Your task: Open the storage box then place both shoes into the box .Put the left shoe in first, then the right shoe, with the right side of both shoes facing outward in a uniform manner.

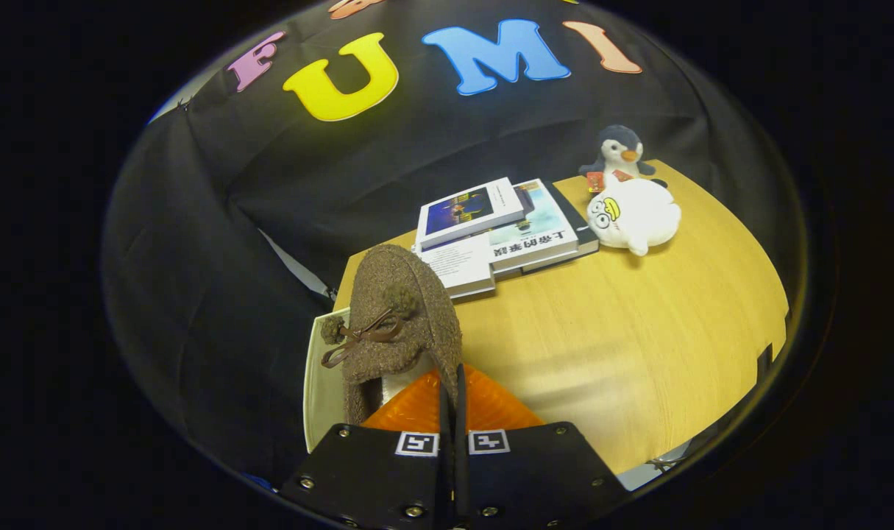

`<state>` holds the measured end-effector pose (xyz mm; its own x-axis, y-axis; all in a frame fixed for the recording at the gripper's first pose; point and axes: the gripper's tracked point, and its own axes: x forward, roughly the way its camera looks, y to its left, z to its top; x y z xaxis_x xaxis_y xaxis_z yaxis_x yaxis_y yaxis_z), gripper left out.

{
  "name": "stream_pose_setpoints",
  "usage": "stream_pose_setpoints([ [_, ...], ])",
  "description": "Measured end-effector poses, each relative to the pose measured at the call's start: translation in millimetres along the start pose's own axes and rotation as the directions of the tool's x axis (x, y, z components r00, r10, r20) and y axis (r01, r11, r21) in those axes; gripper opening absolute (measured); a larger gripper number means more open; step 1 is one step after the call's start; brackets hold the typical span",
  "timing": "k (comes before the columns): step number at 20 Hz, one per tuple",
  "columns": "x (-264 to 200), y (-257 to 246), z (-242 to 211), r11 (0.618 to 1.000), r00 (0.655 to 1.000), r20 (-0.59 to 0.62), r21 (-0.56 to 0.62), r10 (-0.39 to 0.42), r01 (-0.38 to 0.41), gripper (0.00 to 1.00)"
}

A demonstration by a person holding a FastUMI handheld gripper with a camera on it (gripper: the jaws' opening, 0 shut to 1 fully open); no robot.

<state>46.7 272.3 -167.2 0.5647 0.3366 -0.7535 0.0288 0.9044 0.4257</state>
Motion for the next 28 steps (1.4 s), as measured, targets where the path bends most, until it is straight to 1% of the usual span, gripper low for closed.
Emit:
stream_pose_setpoints([
  [5, 28.4, 37.4, -16.2, 1.0, 0.999, -0.036, -0.009, 0.027, -0.028, 0.01],
  [11, 56.7, 44.3, -42.1, 0.999, 0.997, -0.078, -0.043, -0.01, 0.007, 0.01],
  [12, 58.4, 47.0, -44.7, 0.998, 0.998, -0.069, -0.059, -0.009, 0.005, 0.05],
  [13, 53.6, 50.0, -41.3, 0.997, 0.999, -0.048, -0.075, 0.0, -0.004, 0.22],
  [14, 50.3, 56.2, -38.2, 0.996, 0.999, -0.025, -0.09, 0.02, -0.022, 0.41],
  [17, 36.1, 57.6, -18.6, 0.985, 0.998, 0.056, -0.174, 0.029, -0.019, 0.98],
  [21, 0.0, 57.1, 13.0, 0.969, 0.98, 0.184, -0.248, 0.069, -0.022, 0.98],
  [25, -40.3, 44.1, 43.5, 0.958, 0.946, 0.309, -0.285, 0.101, -0.009, 0.98],
  [28, -68.0, 28.3, 60.2, 0.955, 0.921, 0.372, -0.298, 0.114, 0.002, 0.98],
])
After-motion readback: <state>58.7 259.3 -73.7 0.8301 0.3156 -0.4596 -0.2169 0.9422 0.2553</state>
